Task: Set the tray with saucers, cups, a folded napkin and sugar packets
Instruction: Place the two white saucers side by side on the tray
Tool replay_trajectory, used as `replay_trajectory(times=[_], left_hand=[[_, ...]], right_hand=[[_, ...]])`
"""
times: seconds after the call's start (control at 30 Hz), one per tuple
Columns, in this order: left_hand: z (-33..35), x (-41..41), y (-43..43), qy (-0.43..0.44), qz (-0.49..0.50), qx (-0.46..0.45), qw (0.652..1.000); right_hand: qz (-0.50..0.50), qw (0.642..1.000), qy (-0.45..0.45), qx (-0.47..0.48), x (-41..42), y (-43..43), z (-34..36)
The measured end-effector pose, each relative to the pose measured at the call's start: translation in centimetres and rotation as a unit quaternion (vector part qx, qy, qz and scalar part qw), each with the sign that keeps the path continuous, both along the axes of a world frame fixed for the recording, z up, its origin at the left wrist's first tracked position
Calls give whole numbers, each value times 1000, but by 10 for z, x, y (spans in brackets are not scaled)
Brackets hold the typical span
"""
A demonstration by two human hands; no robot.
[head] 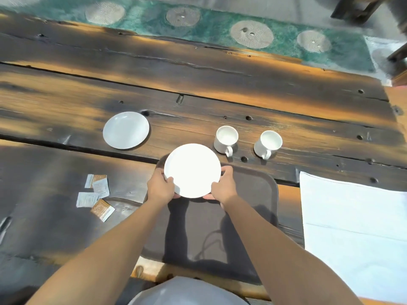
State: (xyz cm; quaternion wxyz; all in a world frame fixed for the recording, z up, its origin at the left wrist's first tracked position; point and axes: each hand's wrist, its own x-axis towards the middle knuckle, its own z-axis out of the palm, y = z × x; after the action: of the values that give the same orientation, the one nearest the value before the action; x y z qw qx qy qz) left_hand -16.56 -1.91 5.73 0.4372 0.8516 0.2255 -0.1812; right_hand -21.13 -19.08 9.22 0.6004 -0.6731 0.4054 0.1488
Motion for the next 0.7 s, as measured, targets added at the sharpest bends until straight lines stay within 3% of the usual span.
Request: replay_trajectory(times=[0.17, 0.47, 0.7], left_hand=[[12, -51, -33, -7, -23, 29, 999], [14, -137, -87, 10, 3, -37, 999], [6, -155, -100, 20, 5, -60, 998]], right_hand=[[-6, 1000, 6, -3, -51, -30, -1], [-27, 999, 26, 1, -132, -80, -16], [-60, 998, 10, 25, -157, -94, -26]])
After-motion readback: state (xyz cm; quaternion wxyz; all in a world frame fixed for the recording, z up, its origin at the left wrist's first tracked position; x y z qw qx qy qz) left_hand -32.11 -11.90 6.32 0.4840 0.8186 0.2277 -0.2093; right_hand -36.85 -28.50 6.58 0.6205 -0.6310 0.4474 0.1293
